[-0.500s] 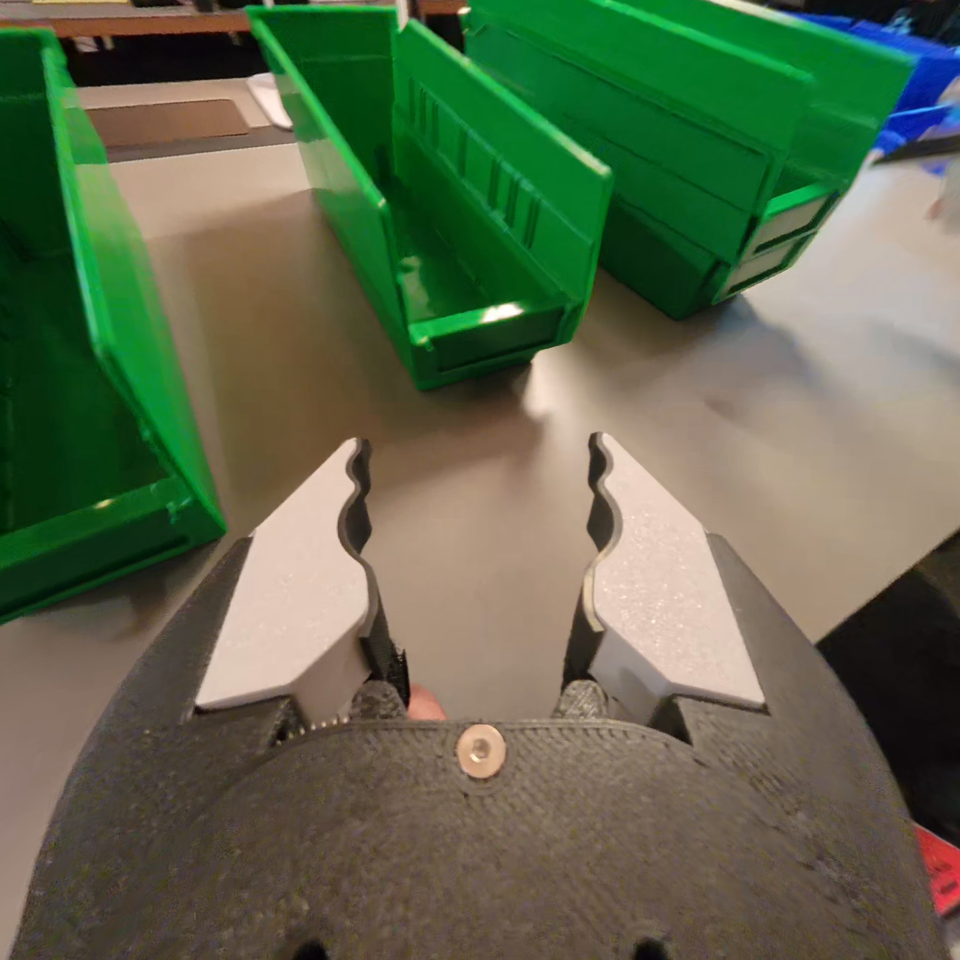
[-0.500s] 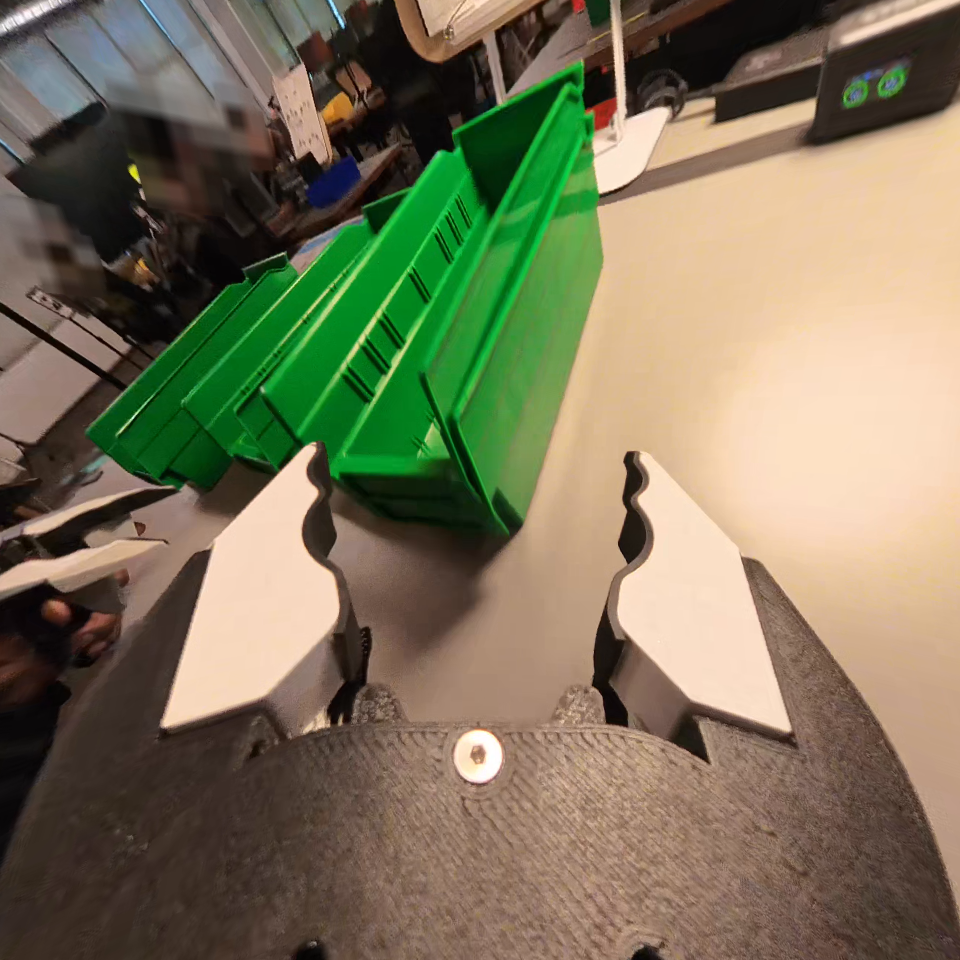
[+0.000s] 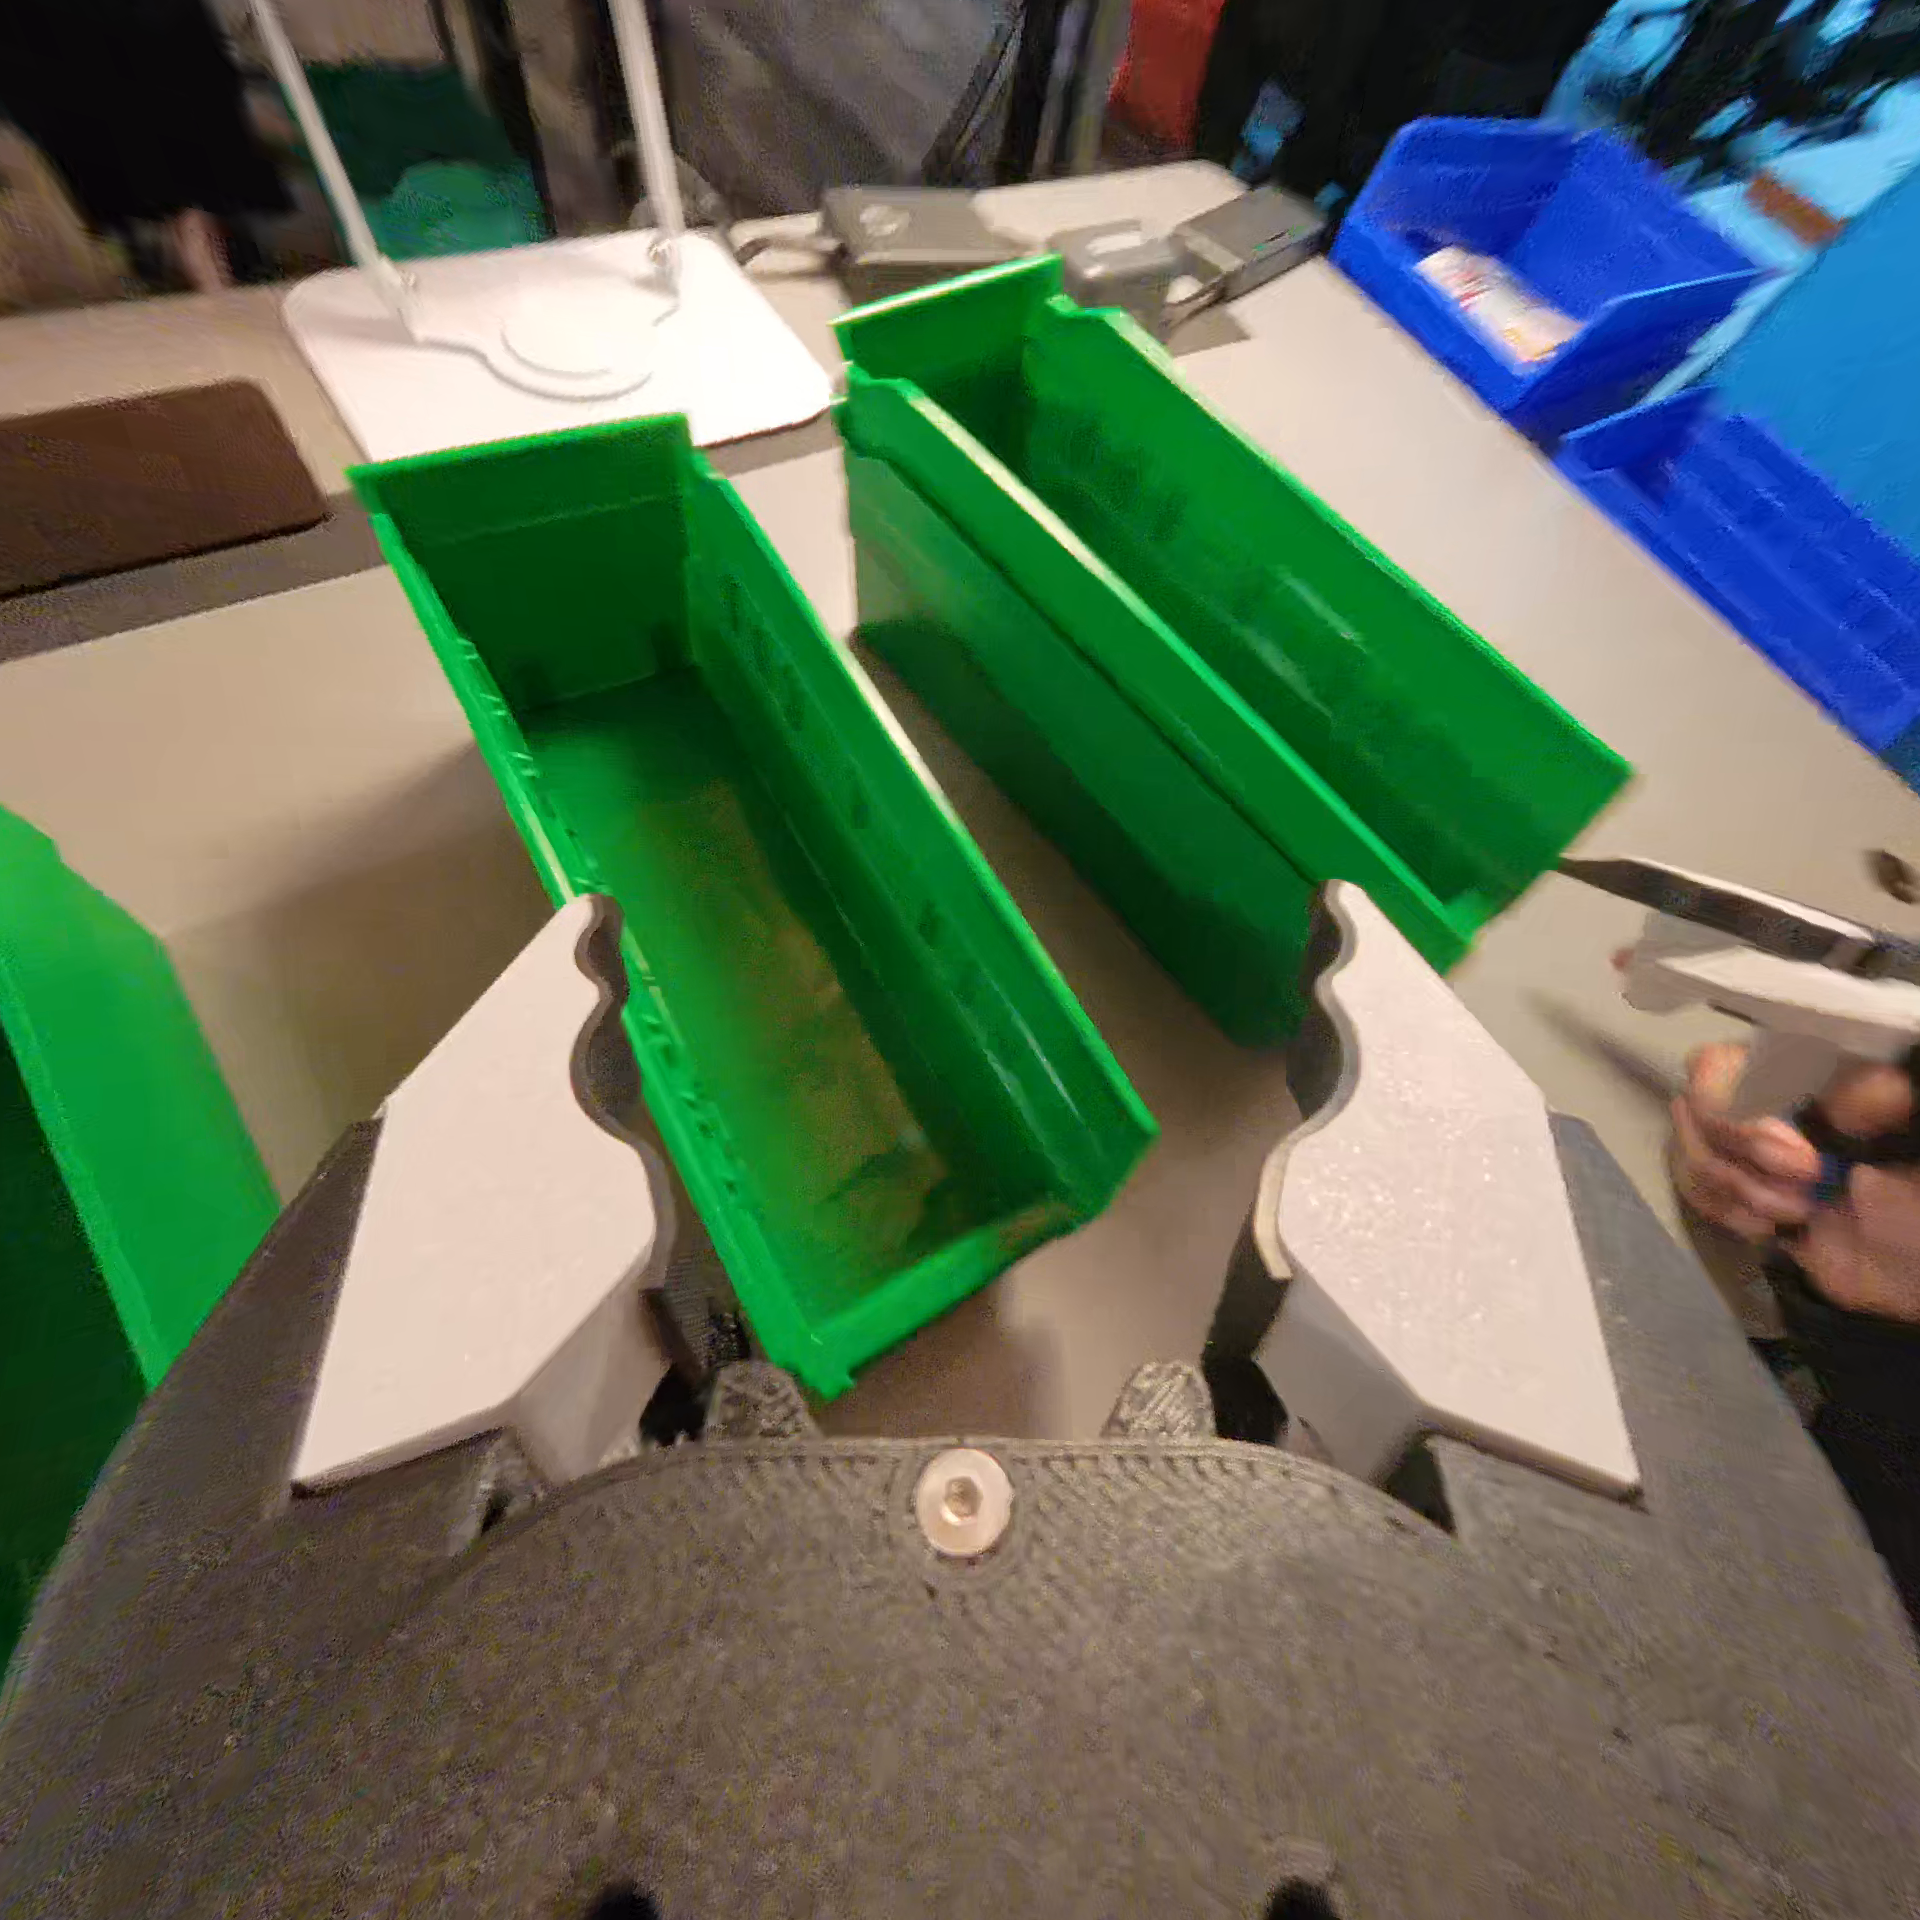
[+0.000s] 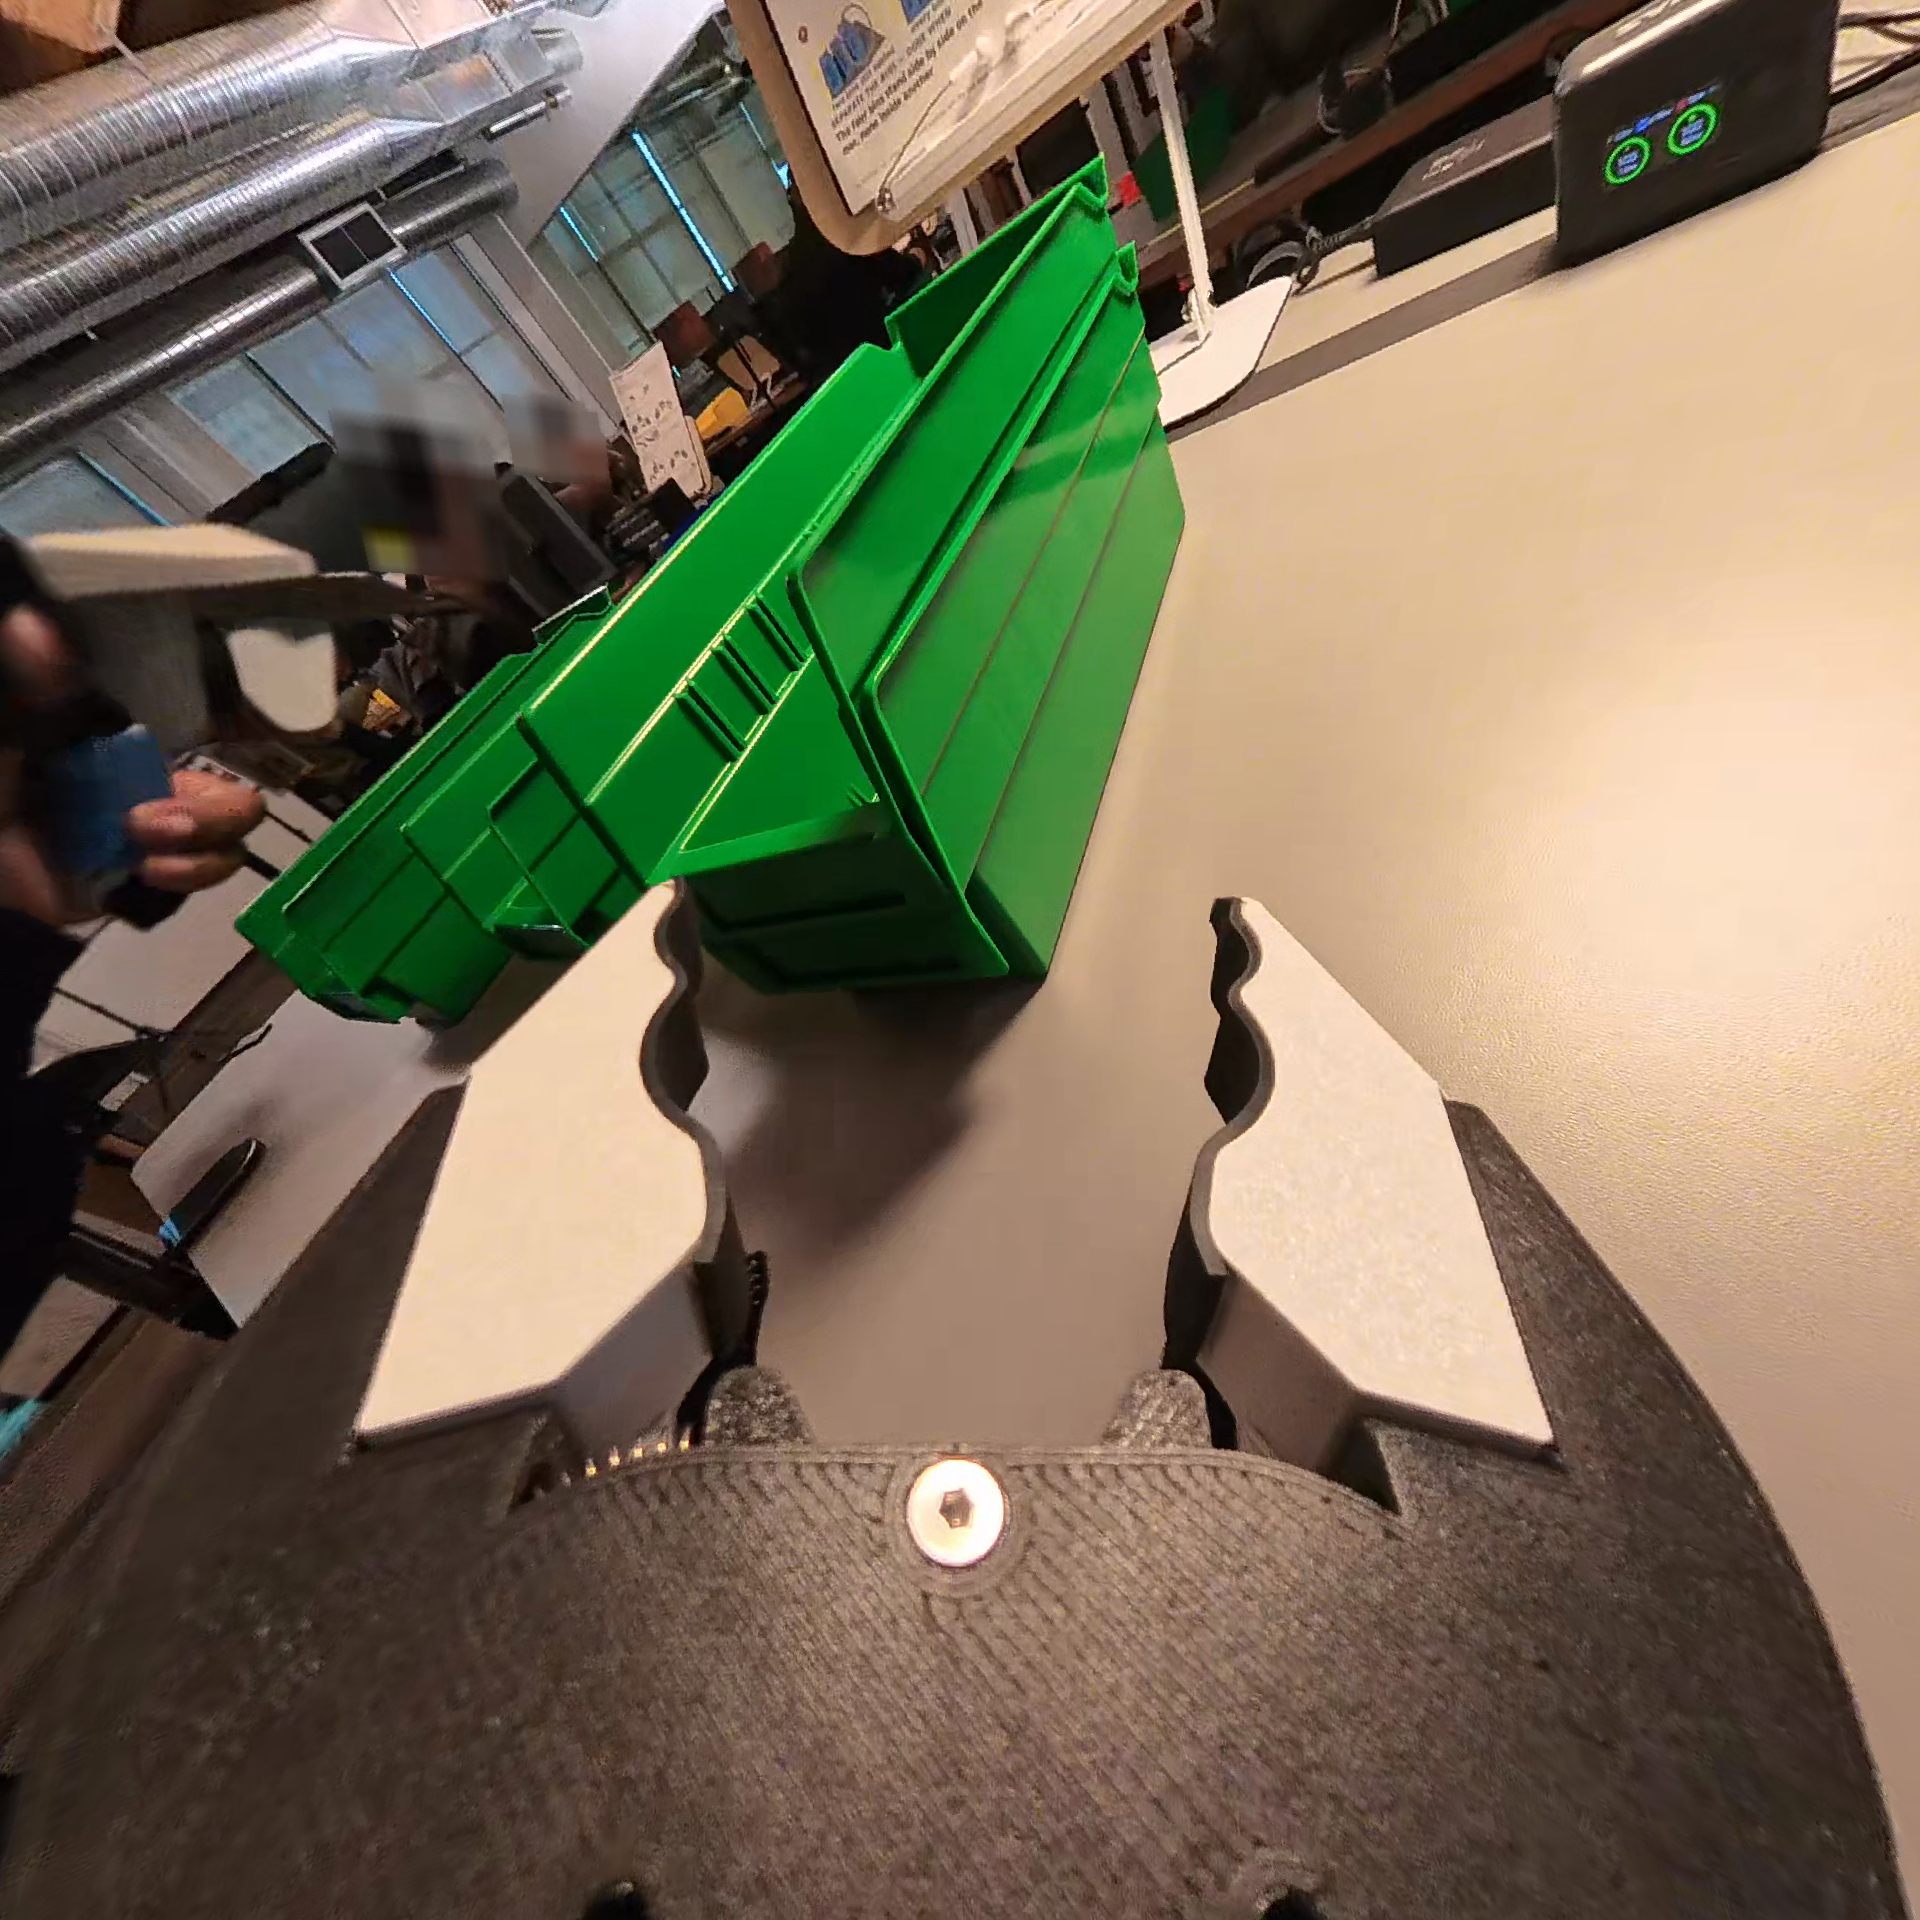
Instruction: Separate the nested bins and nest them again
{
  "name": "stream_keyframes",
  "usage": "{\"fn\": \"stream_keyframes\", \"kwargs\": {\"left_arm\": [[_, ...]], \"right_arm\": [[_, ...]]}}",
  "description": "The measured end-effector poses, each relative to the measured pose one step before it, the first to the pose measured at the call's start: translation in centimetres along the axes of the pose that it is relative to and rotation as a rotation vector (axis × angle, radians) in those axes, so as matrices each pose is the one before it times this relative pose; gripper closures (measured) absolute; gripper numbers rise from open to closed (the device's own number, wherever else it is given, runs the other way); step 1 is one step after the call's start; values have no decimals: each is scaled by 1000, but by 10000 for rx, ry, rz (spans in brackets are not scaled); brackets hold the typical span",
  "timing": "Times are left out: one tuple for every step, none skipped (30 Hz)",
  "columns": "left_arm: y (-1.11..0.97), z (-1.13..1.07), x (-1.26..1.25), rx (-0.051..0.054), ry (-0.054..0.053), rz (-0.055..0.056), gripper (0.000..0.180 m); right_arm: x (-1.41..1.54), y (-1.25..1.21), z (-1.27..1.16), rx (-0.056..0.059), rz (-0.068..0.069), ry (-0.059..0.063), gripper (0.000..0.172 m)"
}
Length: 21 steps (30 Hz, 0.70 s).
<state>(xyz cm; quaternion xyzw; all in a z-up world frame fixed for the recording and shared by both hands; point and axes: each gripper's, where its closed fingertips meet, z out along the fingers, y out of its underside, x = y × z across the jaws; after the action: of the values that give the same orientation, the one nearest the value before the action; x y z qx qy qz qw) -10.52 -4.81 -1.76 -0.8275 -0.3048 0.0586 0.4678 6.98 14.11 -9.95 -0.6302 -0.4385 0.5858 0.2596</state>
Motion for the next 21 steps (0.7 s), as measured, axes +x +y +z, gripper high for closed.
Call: {"fn": "stream_keyframes", "kwargs": {"left_arm": [[-346,1157,-1205,-471,-338,-165,50],[-259,1166,-1100,-467,-297,-270,45],[-244,1128,-964,-419,-253,-319,42],[-234,1061,-869,-355,-294,-274,38],[-153,962,-678,-328,-293,-106,38],[-38,854,-536,-325,-338,56,37],[-12,719,-407,-269,-370,148,35],[9,592,-201,-225,-310,230,34],[122,497,18,-243,-205,241,34],[142,406,165,-211,-110,177,33],[108,310,217,-154,-52,122,35],[141,266,155,-155,-72,112,35],[151,258,98,-145,-95,139,35],[197,281,26,-171,-128,170,36],[286,314,51,-210,-100,190,36],[397,345,151,-261,-22,213,37],[490,359,145,-296,-29,278,42],[297,224,34,-171,-93,292,39],[21,9,26,-30,-31,184,39],[85,-65,9,-98,49,175,41],[170,-80,-10,-159,87,307,42]], "right_arm": [[29,-77,-55,57,12,6,73],[75,-30,-15,23,7,53,73],[-38,53,35,-32,-26,-2,74],[-59,41,32,-31,-27,-30,74],[-12,-30,-19,20,2,-18,74],[-3,-63,-50,51,30,-27,75],[7,-68,-44,48,34,-25,75],[-18,-31,-30,21,16,-31,75],[-22,0,1,2,5,-23,75],[11,-7,8,0,2,2,76],[-1,-1,5,-4,2,-6,76],[2,2,0,1,5,-6,76],[3,-14,-1,12,2,4,76],[22,-24,-6,10,-4,12,76],[-5,7,5,-6,-2,-5,76],[3,10,14,-8,6,-5,76],[-1,8,-2,-3,7,-7,76],[-11,-8,0,2,3,-12,76],[-14,-20,-11,14,-2,-16,77],[-15,-27,-21,17,2,-20,77],[-17,-26,-22,16,7,-19,77]]}}
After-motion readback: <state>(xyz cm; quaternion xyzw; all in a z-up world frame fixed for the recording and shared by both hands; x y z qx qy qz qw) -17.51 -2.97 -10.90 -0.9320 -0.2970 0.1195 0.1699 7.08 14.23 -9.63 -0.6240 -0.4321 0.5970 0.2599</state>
